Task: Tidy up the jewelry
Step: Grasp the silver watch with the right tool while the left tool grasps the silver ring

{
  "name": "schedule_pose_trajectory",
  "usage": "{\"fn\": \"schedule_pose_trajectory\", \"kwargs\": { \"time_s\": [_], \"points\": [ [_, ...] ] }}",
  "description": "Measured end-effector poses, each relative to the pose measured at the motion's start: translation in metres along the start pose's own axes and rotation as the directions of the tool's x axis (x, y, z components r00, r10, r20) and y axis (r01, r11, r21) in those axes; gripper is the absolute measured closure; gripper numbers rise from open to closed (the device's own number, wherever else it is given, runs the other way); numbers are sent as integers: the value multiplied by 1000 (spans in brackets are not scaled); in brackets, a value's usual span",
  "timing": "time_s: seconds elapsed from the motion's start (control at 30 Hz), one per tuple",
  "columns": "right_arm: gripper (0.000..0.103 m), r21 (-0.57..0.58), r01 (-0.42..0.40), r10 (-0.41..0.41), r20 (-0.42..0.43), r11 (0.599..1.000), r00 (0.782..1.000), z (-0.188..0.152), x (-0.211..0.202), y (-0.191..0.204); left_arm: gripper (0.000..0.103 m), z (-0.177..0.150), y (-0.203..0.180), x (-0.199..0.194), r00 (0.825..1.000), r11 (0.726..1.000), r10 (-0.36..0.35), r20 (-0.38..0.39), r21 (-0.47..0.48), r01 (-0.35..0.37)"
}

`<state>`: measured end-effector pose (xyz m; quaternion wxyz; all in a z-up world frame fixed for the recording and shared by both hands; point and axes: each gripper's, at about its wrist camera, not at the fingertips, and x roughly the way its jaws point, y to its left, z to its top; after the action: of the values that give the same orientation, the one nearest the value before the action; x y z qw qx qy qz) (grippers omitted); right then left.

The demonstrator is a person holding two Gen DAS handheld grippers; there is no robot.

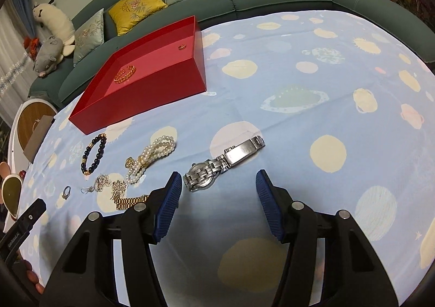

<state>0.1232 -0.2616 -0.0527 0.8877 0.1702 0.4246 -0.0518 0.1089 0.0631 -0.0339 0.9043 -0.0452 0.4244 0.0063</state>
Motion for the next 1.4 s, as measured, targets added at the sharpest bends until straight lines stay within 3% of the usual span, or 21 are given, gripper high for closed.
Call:
{"fn": "schedule_pose_trajectory", "kwargs": {
  "time_s": [0.4, 0.67, 0.97, 1.3, 1.4],
  "points": [
    [49, -100, 105, -101, 40, 989, 994, 8, 19, 23, 23, -3, 12, 6, 1000, 1000, -6, -27, 12, 7],
    [77, -135, 111, -107, 35, 985, 994, 6, 13, 15, 23, -5, 10, 26, 998, 999, 11, -61, 41, -9],
    [79, -151, 57, -57, 3, 987, 998, -5, -2, -2, 24, 1, -2, 42, 999, 999, 10, -44, 43, -8],
    [79, -162, 8, -13, -26, 987, 1000, -16, -14, -8, 50, 2, -18, 52, 999, 997, -10, -37, 70, 13],
    [79, -168, 4, -9, -30, 986, 999, -18, -16, -7, 65, 2, -18, 50, 999, 997, -32, -35, 69, 35]
  ]
}}
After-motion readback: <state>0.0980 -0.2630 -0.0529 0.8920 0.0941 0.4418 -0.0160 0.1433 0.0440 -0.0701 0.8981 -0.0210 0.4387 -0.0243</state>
